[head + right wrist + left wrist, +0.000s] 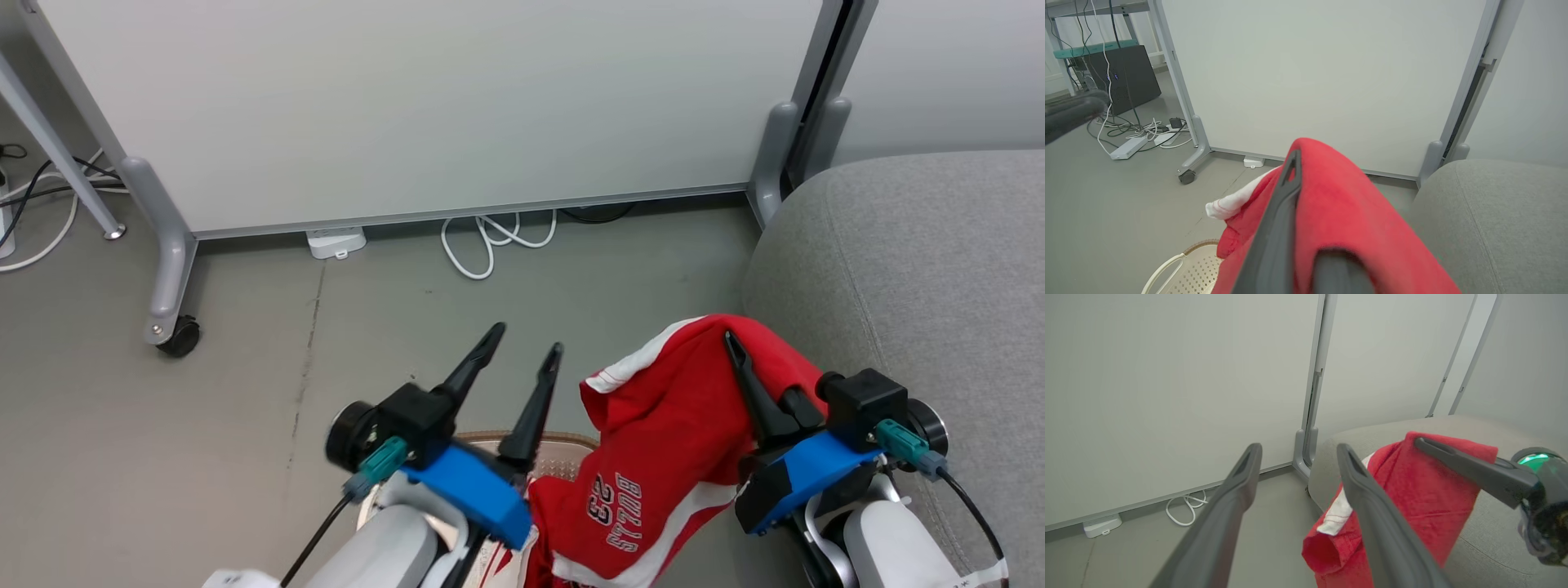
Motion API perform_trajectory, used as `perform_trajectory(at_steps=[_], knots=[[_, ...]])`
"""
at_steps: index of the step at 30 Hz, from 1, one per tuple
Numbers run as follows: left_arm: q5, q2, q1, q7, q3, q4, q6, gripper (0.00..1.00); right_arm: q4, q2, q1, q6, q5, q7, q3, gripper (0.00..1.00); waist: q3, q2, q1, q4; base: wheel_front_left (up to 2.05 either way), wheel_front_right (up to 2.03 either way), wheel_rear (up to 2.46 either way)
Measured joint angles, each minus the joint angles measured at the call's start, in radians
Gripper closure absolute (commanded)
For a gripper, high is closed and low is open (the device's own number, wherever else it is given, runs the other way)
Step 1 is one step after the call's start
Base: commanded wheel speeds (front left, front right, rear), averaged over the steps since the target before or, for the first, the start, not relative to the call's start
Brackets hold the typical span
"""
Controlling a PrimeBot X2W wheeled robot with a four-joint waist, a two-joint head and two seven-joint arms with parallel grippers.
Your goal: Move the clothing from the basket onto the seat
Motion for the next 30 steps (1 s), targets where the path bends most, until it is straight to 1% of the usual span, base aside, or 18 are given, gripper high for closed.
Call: perform_trajectory(at_steps=[6,12,16,20,30], knots=[[0.113,0.020,0.128,0.000,0.142,-0.044,-0.045,0.00,-0.045,0.002,0.025,0.000,-0.005,0.011,0.000,1.00,-0.007,-0.0001,0.0000,-0.021,0.00,0.00,0.00],[0.174,-0.006,0.186,0.000,0.216,-0.048,-0.084,0.00,-0.074,0.004,0.048,0.000,-0.009,0.020,-0.009,1.00,-0.013,0.0000,0.0000,-0.037,0.00,0.00,0.00],[0.201,-0.027,0.197,0.000,0.246,-0.049,-0.102,0.00,-0.090,0.006,0.055,0.000,-0.011,0.026,-0.012,1.00,-0.011,0.0000,0.0000,-0.056,0.00,0.00,0.00],[0.226,-0.041,0.200,-0.001,0.262,-0.049,-0.114,0.00,-0.102,0.008,0.055,0.000,-0.019,0.032,-0.015,1.00,-0.004,0.0000,0.0000,-0.093,0.00,0.00,0.00],[0.257,-0.063,0.196,-0.001,0.272,-0.049,-0.126,0.00,-0.102,0.022,0.054,0.000,-0.022,0.026,-0.003,1.00,0.017,0.0000,0.0000,-0.228,0.00,0.00,0.00]])
